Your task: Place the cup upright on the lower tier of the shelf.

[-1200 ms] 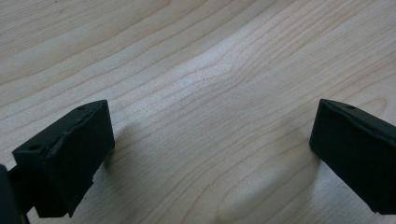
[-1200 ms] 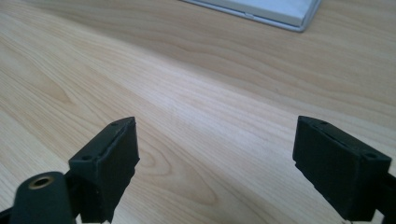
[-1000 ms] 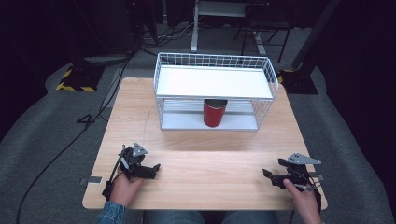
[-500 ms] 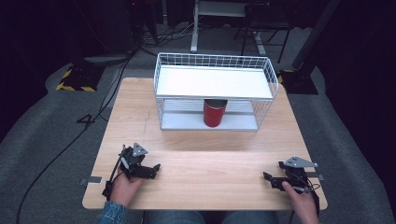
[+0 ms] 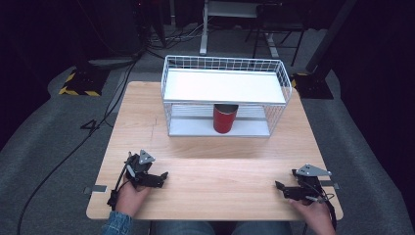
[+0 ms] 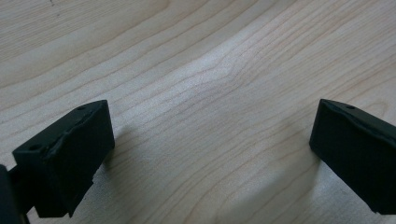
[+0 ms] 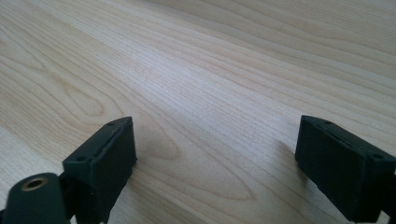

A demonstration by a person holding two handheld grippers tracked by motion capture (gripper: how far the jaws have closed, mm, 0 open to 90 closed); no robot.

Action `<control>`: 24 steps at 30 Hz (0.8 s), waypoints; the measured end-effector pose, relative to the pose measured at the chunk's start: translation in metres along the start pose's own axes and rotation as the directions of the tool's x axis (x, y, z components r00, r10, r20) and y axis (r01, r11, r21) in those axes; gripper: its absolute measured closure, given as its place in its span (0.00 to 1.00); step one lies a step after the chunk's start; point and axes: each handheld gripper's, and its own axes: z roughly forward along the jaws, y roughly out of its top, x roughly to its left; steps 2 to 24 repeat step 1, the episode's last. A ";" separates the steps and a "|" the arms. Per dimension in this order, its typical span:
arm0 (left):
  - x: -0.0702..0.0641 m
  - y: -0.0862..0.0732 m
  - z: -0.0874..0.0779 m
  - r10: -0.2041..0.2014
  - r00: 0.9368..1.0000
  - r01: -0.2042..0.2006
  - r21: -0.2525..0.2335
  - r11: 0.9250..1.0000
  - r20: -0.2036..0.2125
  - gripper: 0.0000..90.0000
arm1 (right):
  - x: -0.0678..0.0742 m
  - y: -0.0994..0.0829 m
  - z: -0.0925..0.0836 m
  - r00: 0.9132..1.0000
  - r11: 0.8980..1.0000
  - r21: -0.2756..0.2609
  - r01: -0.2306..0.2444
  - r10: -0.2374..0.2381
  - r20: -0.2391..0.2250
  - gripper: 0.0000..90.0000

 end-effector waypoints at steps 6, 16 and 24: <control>0.000 0.000 0.000 0.000 1.000 0.000 0.000 1.000 -0.001 0.00 | 0.000 0.000 0.000 1.000 1.000 0.001 0.001 -0.001 -0.004 0.13; 0.000 0.000 0.000 0.000 1.000 0.000 0.000 1.000 -0.001 0.00 | 0.000 0.000 0.000 1.000 1.000 0.001 0.001 -0.001 -0.004 0.13; 0.000 0.000 0.000 0.000 1.000 0.000 0.000 1.000 -0.001 0.00 | 0.000 0.000 0.000 1.000 1.000 0.001 0.001 -0.001 -0.004 0.13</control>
